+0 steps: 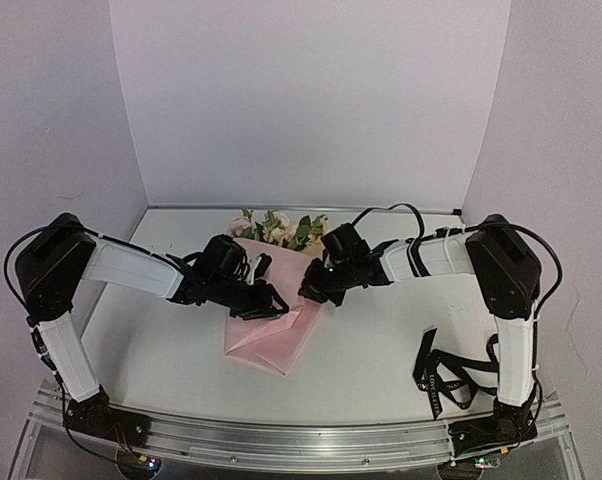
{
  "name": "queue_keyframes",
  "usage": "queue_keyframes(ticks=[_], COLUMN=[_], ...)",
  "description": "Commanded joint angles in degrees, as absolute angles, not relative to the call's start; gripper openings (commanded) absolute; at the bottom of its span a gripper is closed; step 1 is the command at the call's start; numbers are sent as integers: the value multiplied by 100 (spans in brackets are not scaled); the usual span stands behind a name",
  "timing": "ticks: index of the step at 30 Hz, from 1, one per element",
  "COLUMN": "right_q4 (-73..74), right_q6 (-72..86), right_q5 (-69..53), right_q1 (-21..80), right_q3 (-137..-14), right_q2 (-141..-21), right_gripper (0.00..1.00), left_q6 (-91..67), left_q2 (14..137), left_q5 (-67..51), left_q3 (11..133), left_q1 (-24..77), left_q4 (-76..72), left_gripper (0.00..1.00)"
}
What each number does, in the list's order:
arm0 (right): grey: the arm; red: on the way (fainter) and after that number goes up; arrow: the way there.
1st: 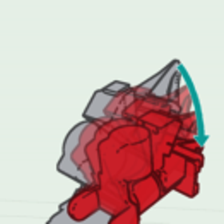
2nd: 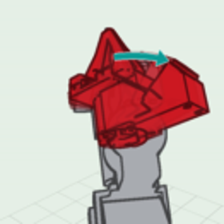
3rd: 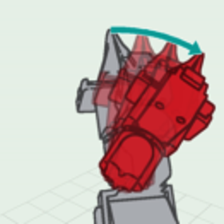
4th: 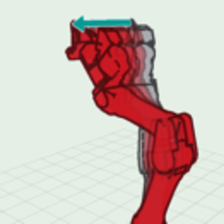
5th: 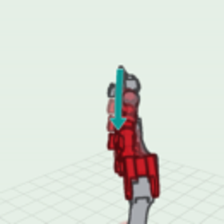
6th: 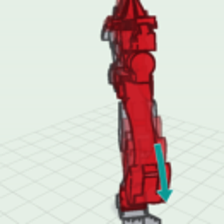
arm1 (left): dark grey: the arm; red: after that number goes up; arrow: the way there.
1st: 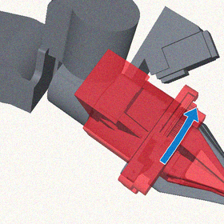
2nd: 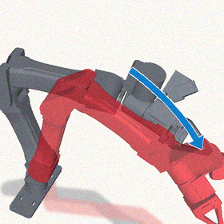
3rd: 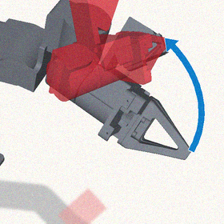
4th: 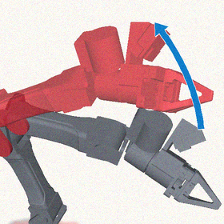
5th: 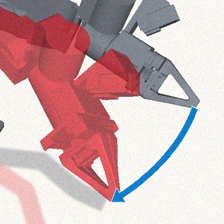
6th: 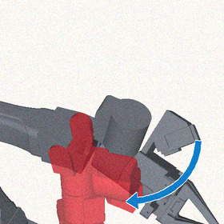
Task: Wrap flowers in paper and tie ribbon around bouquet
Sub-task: Fold the 2/3-folded wrapping paper at the center of the board, then press the fold line of the folded wrapping paper.
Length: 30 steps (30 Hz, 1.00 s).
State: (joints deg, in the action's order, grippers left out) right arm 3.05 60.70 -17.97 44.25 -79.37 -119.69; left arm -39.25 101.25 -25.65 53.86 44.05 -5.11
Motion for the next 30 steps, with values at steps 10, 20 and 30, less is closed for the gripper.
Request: queue_keyframes(ticks=[10, 20, 30], right_q4=[810, 1098, 1508], right_q6=[5236, 4918, 4800], right_q5=[-1858, -1765, -1591], right_q1=[4308, 4307, 4372], right_q3=[-8563, -8347, -8113], right_q2=[-12180, -11784, -11466], right_gripper=[0, 0, 1], left_q6=[-3714, -3847, -4041], left_q2=[9428, 9979, 10371], left_q5=[-2973, -3193, -3465], left_q3=[4654, 4394, 4278], left_q1=[4122, 4135, 4211], left_q4=[-188, -424, -812], left_gripper=[15, 8, 6])
